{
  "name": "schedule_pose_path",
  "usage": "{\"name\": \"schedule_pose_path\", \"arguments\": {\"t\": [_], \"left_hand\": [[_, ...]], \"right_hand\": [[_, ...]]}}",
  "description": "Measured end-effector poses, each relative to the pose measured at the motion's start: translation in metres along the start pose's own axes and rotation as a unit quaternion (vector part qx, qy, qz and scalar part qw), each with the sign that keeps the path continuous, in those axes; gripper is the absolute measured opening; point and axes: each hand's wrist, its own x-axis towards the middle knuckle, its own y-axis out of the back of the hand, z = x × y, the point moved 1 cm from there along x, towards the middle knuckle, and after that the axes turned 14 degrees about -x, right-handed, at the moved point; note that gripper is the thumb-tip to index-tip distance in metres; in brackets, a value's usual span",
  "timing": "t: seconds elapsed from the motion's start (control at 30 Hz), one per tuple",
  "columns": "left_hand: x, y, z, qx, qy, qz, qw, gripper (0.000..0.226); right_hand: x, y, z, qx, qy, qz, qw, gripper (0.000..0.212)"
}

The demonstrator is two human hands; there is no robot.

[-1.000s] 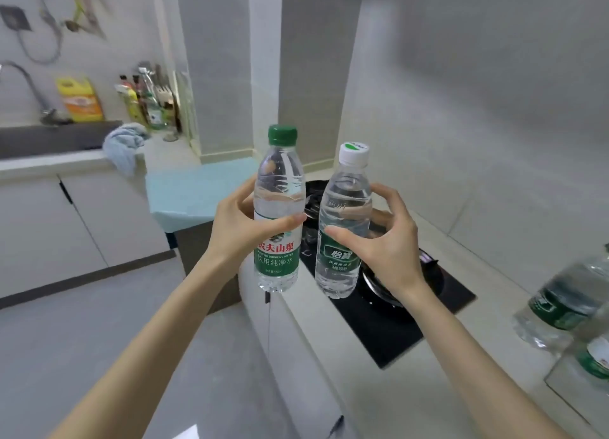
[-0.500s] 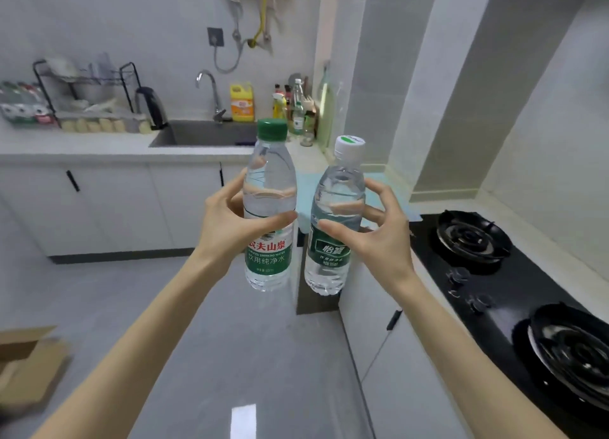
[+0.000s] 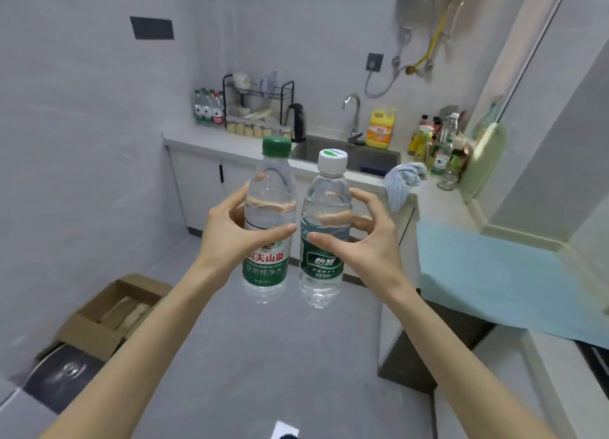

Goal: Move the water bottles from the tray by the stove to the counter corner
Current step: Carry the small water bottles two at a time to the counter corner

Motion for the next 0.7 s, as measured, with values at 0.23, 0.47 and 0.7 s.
{"name": "schedule_pose_path", "arguments": {"t": [0.23,0.47,0.7], "left_hand": [[0.086,0.024,-0.010,0.031,-0.024,0.053,0.998,0.066],[0.174,0.049,-0.020,0.031,-0.045,0.124,0.991,0.078],[0.254,0.097,-0.046,0.053,-0.046,0.159,0.985,0.079]], "right_hand": [[0.110,-0.048,0.020,0.033,0.049,-0.060,0.996,0.078],[0.215,-0.097,0.035,0.048,0.078,-0.102,0.991,0.078],[0.297,-0.157,0.048,0.080,0.073,-0.130,0.986,0.075]]}}
